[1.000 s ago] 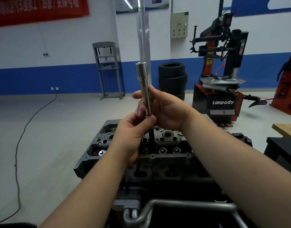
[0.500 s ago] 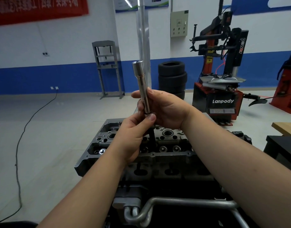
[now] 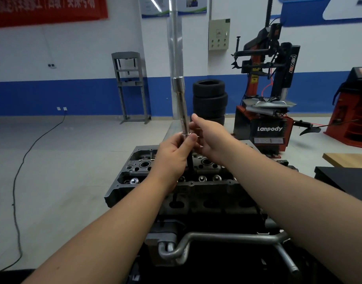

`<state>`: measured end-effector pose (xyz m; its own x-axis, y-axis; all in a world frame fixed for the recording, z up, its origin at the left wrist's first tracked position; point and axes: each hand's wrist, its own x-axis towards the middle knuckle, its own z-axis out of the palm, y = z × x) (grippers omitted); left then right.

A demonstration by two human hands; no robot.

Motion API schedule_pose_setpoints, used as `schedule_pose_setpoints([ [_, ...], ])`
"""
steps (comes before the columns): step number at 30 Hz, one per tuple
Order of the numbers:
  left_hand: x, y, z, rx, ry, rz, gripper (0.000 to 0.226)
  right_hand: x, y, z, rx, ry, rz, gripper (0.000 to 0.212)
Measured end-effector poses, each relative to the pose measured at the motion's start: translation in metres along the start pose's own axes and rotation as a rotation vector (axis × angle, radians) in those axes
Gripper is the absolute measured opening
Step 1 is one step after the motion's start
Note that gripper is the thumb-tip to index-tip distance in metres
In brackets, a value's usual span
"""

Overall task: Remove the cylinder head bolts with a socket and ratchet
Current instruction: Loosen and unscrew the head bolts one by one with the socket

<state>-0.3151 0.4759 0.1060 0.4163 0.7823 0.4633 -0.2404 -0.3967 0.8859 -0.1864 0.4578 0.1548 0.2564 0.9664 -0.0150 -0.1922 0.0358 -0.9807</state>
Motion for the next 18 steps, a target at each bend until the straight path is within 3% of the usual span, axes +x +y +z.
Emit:
schedule_pose_setpoints([
  [2,0.004,0.003,-0.001,0.038,0.047,0.012,0.024,-0.008,0.003,-0.010,-0.100,0.062,0.009,0.028],
  [5,0.009,0.013,-0.006,0.076,0.086,0.016,0.028,-0.020,0.002,-0.024,-0.531,0.117,-0.065,0.020],
  [8,0.019,0.029,-0.012,0.003,0.146,0.030,0.030,-0.029,-0.001,-0.024,-0.988,-0.040,-0.061,0.016],
  [12,0.031,0.047,-0.019,-0.119,0.190,0.018,0.025,-0.036,-0.002,-0.012,-1.219,-0.172,-0.023,0.022],
  [18,0.026,0.032,-0.035,-0.177,0.237,-0.094,0.020,-0.031,0.012,0.017,-1.634,-0.084,-0.148,0.022],
])
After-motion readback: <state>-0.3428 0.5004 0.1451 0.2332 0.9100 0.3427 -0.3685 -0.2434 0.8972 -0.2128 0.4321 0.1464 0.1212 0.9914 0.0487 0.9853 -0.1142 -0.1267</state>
